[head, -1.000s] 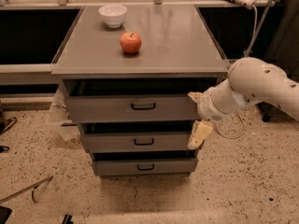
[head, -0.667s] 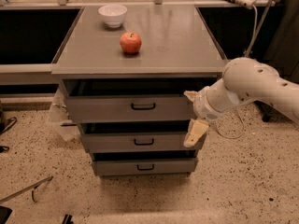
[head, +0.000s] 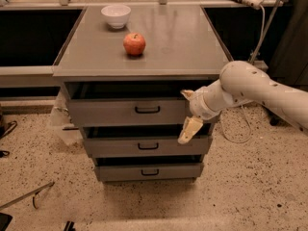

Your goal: Open top drawer

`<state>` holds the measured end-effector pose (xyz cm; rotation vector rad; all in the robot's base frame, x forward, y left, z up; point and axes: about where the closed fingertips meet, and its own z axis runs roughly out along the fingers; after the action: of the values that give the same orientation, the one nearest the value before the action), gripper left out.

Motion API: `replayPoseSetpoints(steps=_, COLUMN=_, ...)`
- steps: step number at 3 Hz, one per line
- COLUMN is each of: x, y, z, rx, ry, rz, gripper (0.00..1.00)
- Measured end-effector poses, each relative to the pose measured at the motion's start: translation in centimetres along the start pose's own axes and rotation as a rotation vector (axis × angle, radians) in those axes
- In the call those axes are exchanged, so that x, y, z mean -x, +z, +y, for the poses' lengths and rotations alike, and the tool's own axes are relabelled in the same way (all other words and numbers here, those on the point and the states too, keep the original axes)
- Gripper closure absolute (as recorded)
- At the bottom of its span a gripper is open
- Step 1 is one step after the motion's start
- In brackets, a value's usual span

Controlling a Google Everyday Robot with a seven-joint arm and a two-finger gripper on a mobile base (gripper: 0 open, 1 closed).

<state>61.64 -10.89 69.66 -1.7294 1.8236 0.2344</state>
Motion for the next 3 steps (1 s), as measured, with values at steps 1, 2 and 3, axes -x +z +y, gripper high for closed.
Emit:
replayPoseSetpoints(steps=1, x=-0.8, y=0.8, z=-0.8, rx=-0.019, ry=0.035, rz=-0.028, gripper=0.0)
replayPoseSetpoints(steps=2, x=-1.4, y=2.0, z=-1.6, rx=-0.032, ry=0.05, rz=-0.042, gripper=0.0)
replayPoseSetpoints(steps=3, x=-1.1, y=3.3, z=-2.3, rx=-0.031, ry=0.042, rz=-0.051, gripper=0.0)
